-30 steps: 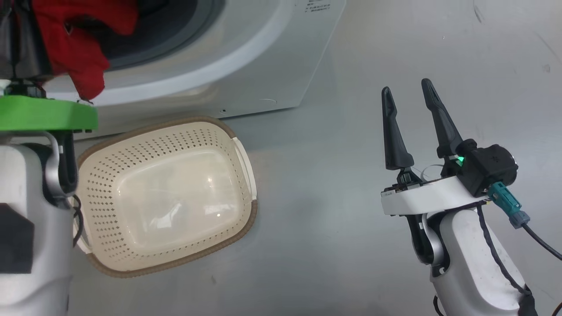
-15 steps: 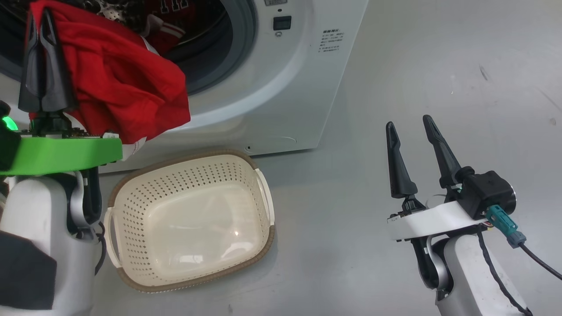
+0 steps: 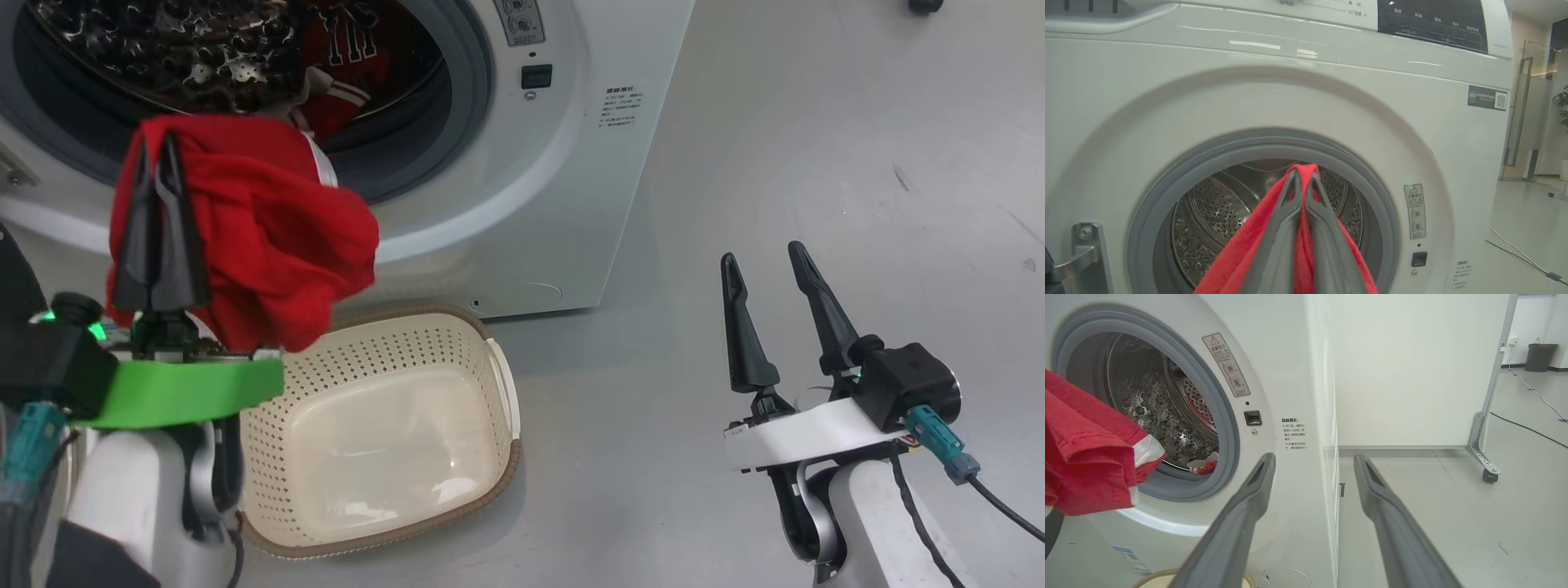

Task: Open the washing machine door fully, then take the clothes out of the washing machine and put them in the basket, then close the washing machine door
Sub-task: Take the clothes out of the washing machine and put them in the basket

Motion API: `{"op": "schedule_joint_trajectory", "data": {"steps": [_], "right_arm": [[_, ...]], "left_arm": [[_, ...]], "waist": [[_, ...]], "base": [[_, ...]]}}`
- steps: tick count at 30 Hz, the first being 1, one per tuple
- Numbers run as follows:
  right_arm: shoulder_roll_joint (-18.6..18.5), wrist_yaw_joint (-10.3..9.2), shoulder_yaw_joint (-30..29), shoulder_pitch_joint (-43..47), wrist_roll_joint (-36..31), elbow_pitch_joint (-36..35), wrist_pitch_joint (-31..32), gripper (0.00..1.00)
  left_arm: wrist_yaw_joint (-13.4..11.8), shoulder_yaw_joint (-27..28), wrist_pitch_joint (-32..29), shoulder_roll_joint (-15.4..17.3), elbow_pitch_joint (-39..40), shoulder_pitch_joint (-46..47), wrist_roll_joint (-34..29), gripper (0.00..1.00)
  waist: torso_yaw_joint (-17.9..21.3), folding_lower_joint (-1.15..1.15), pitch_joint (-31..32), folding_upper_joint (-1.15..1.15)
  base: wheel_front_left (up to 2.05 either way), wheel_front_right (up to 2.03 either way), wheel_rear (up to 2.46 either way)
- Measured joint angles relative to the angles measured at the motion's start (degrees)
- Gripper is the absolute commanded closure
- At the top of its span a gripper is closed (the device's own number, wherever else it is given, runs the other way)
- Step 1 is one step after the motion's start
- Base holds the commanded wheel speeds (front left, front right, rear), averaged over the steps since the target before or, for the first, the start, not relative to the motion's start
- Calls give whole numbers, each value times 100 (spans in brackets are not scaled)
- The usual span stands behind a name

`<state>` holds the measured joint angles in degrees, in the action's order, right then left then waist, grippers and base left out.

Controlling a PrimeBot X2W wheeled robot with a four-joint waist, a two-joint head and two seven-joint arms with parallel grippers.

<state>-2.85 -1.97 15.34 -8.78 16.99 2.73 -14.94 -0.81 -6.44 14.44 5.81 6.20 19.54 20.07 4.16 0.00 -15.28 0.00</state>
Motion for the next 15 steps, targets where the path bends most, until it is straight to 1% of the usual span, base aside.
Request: {"op": "schedule_joint_trajectory", "data": {"steps": [2,6,8,12,15], "right_arm": [[0,14,0,2,-1,-13,0,0],[1,40,37,3,-3,-90,0,0],[-1,60,71,1,-3,-125,0,0],[0,82,132,-12,-36,-222,0,0],[0,82,181,-16,-45,-299,0,0]], "left_arm": [[-44,-80,-10,-20,-82,-274,3,100],[-43,-294,-103,-92,-358,-808,30,100],[-42,-321,-152,-123,-489,-969,165,100],[-33,-394,-186,-132,-751,-1138,260,100],[19,-454,-244,-131,-973,-1171,270,100]], "waist": [[4,0,-14,0],[15,0,-111,0],[31,0,-164,0],[78,0,-298,0],[127,0,-426,0]], "base": [[0,0,0],[0,0,0],[0,0,0],[0,0,0],[0,0,0]]}}
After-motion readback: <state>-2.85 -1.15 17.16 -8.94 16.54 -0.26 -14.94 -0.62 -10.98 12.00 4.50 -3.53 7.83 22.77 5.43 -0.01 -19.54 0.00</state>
